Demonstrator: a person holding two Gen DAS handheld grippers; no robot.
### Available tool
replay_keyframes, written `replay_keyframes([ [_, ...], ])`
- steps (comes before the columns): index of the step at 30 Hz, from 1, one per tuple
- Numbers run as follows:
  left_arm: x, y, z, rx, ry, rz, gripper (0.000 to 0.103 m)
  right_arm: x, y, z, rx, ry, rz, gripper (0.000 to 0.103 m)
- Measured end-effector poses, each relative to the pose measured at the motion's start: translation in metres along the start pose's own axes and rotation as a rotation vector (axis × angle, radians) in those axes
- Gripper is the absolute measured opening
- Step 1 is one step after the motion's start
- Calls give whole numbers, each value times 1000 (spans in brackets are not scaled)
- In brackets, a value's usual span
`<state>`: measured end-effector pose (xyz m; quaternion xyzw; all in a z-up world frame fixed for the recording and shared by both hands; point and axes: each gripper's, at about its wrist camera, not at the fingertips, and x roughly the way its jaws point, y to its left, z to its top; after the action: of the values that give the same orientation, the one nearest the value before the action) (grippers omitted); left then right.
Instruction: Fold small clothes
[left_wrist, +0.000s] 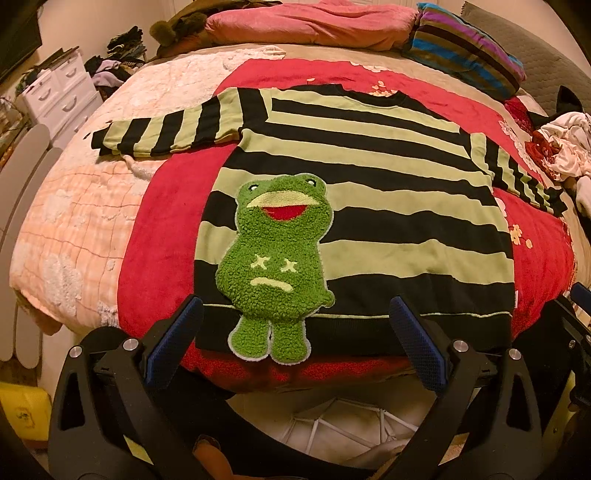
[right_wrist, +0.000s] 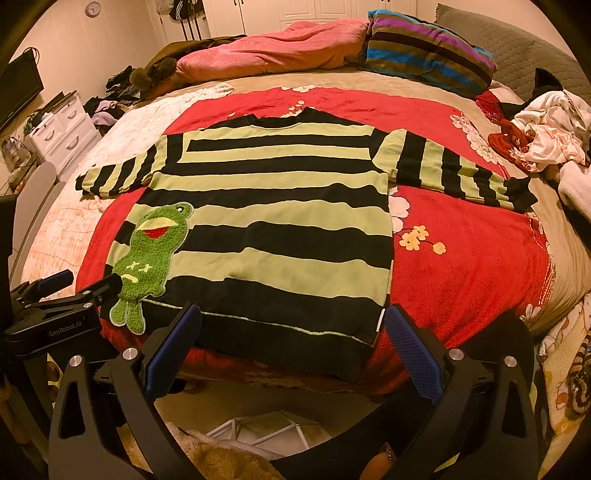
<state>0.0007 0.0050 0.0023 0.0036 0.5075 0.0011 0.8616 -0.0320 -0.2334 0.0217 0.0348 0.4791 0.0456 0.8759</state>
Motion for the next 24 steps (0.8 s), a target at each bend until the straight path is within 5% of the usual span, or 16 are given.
replay_keyframes([
  [24, -2, 0, 1, -1, -1, 0, 94, -7, -1, 1, -1, -27, -9, 99],
])
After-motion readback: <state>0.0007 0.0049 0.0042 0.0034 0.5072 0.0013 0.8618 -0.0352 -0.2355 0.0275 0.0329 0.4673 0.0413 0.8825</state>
